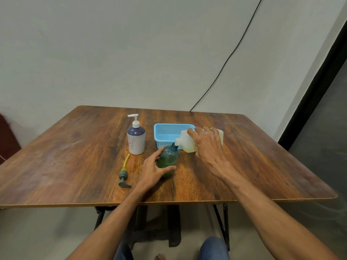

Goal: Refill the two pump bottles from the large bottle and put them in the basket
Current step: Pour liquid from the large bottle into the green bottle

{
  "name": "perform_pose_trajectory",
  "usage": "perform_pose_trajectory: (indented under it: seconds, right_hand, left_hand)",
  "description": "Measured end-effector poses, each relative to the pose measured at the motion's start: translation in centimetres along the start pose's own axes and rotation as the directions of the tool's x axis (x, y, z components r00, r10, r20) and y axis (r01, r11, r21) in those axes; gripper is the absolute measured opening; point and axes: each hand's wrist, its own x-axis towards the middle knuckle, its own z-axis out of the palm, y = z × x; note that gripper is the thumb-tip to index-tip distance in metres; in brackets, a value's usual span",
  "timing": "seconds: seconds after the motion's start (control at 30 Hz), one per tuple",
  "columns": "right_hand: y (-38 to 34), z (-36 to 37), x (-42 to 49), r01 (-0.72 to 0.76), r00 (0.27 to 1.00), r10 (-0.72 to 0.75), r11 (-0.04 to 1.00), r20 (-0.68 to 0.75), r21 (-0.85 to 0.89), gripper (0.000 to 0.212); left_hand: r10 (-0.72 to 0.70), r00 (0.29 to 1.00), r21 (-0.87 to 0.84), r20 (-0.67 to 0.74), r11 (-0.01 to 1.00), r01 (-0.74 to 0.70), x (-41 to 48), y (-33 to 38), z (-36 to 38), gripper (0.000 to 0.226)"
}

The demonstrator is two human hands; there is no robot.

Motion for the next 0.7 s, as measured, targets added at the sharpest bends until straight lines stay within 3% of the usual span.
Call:
perform_pose_trajectory:
  seconds: [0.7]
  right_hand:
    - [0.09, 0.31, 0.17, 0.009, 1.0, -0.009, 1.0, -0.019, -0.008, 0.072]
  left_hand:
    - [0.019, 1.0, -0.022, 0.001, 1.0, -0.019, 0.13, -0.33, 0.07, 0.09]
